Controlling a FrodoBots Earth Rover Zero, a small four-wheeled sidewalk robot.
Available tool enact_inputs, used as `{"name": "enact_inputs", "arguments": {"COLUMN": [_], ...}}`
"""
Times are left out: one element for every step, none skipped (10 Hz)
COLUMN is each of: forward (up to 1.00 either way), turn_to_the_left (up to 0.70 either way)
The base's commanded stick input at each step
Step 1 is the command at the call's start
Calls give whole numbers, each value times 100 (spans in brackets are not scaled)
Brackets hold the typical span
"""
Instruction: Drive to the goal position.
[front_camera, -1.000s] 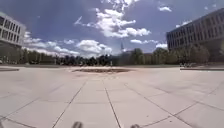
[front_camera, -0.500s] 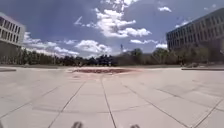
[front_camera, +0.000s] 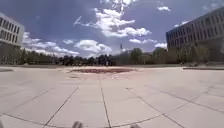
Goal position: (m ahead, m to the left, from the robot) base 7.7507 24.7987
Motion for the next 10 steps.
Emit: {"name": "enact_inputs", "arguments": {"forward": [70,70,70,70,70,70,70,70,70,70], "turn_to_the_left": [0,0,0,0,0,0,0,0,0,0]}}
